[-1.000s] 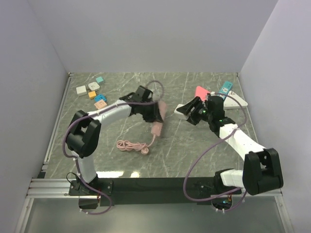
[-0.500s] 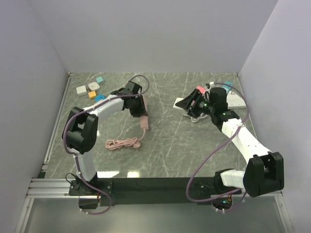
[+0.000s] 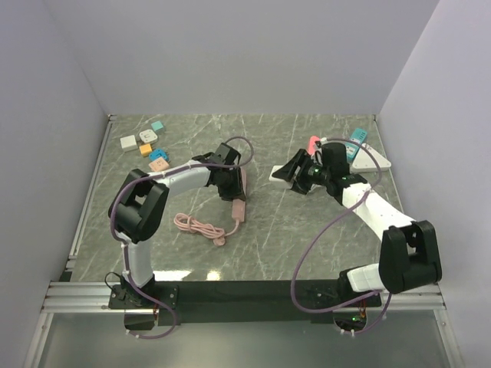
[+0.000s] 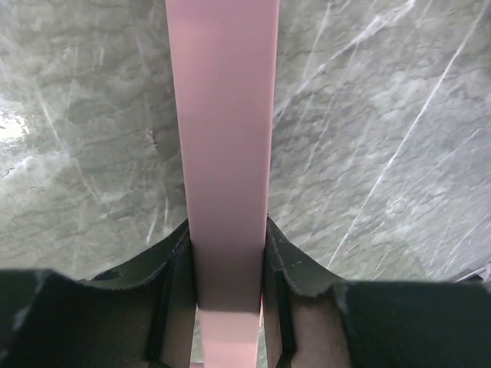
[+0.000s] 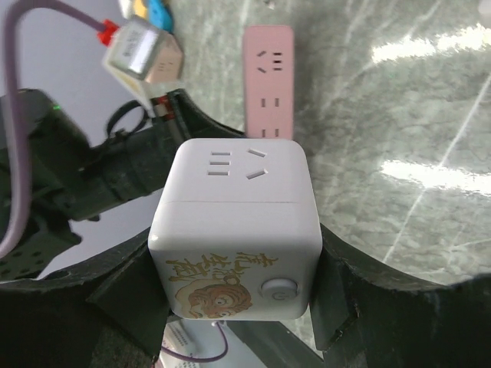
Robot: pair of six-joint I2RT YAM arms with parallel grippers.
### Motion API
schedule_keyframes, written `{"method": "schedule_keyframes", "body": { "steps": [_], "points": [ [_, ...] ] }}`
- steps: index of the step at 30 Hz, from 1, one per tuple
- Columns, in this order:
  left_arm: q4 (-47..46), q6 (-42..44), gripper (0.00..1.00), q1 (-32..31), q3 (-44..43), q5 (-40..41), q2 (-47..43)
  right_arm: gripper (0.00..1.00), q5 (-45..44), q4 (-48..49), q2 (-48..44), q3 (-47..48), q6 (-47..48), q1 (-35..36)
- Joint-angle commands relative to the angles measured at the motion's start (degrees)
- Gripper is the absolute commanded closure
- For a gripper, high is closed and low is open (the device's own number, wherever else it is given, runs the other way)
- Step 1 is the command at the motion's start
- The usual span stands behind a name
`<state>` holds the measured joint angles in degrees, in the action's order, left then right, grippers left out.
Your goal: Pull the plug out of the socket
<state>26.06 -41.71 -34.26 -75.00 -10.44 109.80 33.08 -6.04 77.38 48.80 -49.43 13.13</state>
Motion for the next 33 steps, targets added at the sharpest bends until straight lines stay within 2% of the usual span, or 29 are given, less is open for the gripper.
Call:
{"method": "schedule_keyframes", "body": {
  "steps": [1,2,4,6,7,10,14,17,21,25,29,33],
  "points": [
    [-3.2,-0.9,0.66,0.3,0.2,-1.5,-0.6,1.00,1.5,1.5,1.7,2.3,1.6,0.8],
    [-3.5,-0.9,0.57,0.3,0.6,-1.8,-0.8,1.00,1.5,1.6,2.3,2.3,1.6,0.8],
    [-4.4,-1.0,0.48,0.3,1.2,-1.8,-1.6,1.00,1.8,1.9,2.9,2.2,1.7,1.0],
    [-5.1,-1.3,0.34,0.2,2.0,-2.0,-2.4,1.00,2.2,1.8,3.7,2.5,2.1,1.0],
    [-5.1,-1.2,0.17,0.2,2.2,-2.2,-3.4,1.00,2.3,1.7,4.3,2.8,2.3,1.2],
    [-5.1,-1.4,0.00,0.2,2.9,-2.6,-6.3,1.00,3.0,1.3,5.7,3.9,2.8,1.5],
    [-3.0,-3.0,0.00,1.2,3.3,-0.6,-11.8,1.00,4.2,0.0,9.3,7.8,4.2,3.1],
    [-1.3,-4.5,0.01,4.5,4.7,1.3,-17.2,1.00,4.4,-0.6,14.1,13.2,4.7,5.6],
    [0.7,-5.4,0.01,11.2,7.3,3.0,-23.4,1.00,3.9,-2.5,21.7,24.8,4.3,9.8],
    [2.2,-4.3,0.01,17.9,10.7,4.3,-28.3,1.00,2.0,-4.7,33.8,36.2,2.7,14.2],
    [2.4,-4.0,0.01,20.7,13.1,3.4,-30.7,1.00,1.7,-7.0,45.2,50.0,1.1,17.7],
    [1.9,-4.2,0.01,21.8,15.7,3.1,-32.9,0.95,1.8,-5.1,52.8,57.4,-1.9,20.7]
  ]
}}
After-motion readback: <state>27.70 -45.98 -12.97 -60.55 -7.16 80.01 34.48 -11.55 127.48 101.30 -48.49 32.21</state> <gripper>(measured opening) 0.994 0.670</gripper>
